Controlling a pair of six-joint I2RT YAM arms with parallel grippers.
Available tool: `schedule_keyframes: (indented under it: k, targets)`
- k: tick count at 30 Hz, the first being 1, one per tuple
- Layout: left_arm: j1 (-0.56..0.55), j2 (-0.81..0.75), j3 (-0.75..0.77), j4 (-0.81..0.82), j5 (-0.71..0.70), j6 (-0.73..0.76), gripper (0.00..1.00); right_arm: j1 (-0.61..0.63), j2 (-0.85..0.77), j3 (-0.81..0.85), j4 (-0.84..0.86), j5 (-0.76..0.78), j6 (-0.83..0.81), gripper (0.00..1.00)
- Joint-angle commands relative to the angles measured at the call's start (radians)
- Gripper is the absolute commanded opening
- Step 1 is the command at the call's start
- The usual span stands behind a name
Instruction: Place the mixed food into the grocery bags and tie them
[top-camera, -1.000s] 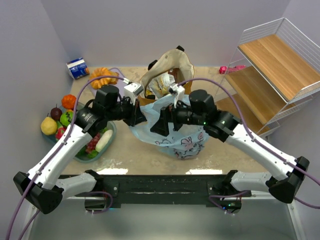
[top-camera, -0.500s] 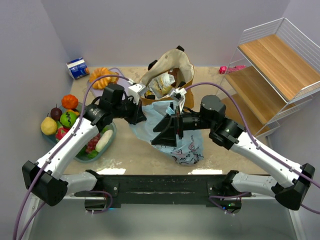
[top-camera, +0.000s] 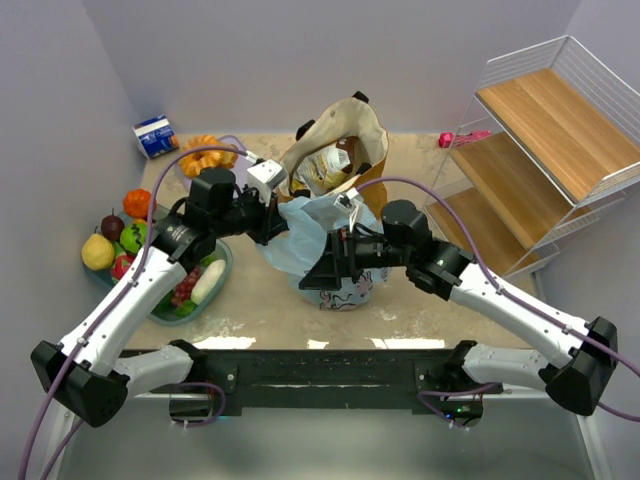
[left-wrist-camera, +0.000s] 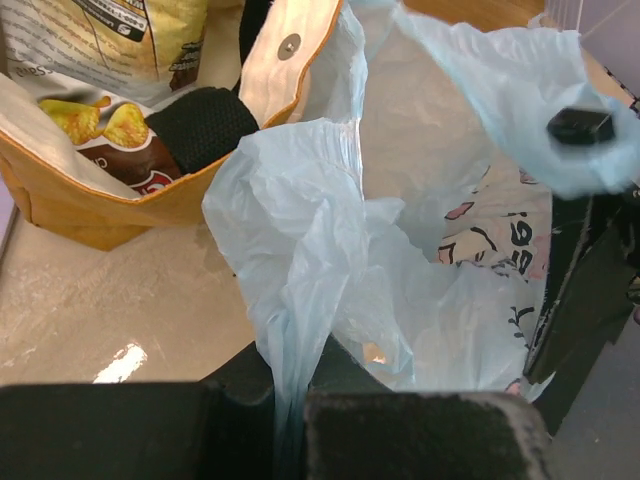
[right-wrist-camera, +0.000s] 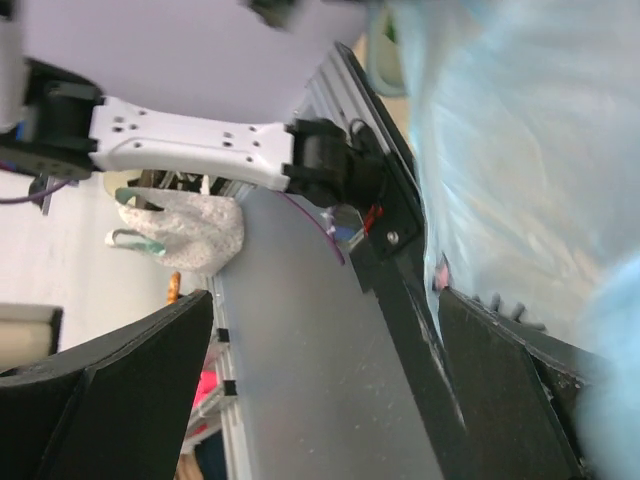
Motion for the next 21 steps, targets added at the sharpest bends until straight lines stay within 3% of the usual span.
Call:
schedule_keyframes:
  k: [1, 7, 11, 15, 21]
  targets:
    - [0.006, -0.014, -0.024, 0.063, -0.04, 0.009, 0.0, 0.001, -0.081, -0.086, -0.004, 0.093, 0.118, 0.99]
    - [0.01, -0.007, -0.035, 0.08, -0.069, -0.006, 0.0, 0.001, -0.124, -0.147, -0.053, 0.136, 0.165, 0.99]
    - [0.009, 0.001, -0.038, 0.095, -0.022, 0.009, 0.0, 0.007, -0.12, -0.124, -0.056, 0.036, 0.134, 0.99]
    - [0.009, 0.004, -0.036, 0.097, 0.01, 0.058, 0.0, 0.104, -0.071, 0.034, -0.168, -0.043, -0.004, 0.99]
    - [0.009, 0.013, -0.039, 0.071, 0.0, 0.116, 0.0, 0.199, 0.009, 0.232, -0.117, -0.208, -0.074, 0.99]
